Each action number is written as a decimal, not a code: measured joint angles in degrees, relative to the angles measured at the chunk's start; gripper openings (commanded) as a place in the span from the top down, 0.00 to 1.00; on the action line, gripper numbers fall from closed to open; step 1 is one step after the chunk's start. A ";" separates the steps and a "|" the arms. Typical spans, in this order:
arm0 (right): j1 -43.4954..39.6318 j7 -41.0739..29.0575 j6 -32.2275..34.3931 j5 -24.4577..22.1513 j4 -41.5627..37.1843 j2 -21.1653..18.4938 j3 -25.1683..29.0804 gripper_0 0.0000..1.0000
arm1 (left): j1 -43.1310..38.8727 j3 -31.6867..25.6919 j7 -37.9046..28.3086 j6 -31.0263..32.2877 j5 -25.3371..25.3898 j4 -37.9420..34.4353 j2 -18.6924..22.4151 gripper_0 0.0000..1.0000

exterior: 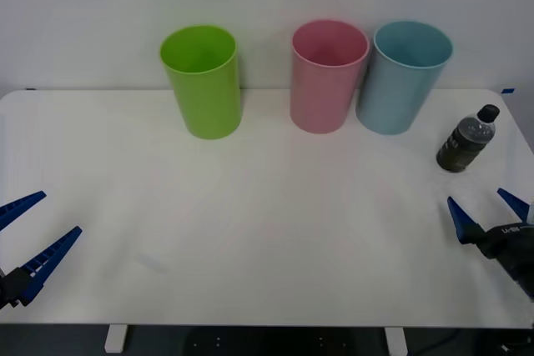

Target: Grasp the object on the table and drop it into the matching bin: aluminum can to the light blue bin, PET bottle to the pink bin.

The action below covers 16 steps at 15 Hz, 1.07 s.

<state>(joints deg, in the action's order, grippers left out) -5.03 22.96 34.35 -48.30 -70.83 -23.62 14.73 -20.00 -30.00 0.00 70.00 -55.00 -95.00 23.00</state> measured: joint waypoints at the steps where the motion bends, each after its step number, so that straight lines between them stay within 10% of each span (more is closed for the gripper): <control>1: 0.60 0.05 -0.97 0.04 0.00 0.08 -0.40 0.00 | 0.00 0.00 0.00 0.00 0.00 0.00 0.00 0.00; 16: 12.60 1.26 -11.69 0.00 7.05 0.77 -2.70 0.00 | -0.01 0.00 0.00 0.00 0.00 0.00 0.00 0.00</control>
<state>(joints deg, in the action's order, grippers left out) 7.57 24.22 22.66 -48.30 -63.78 -22.86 12.03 -20.00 -30.00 0.00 70.00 -55.00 -95.00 23.00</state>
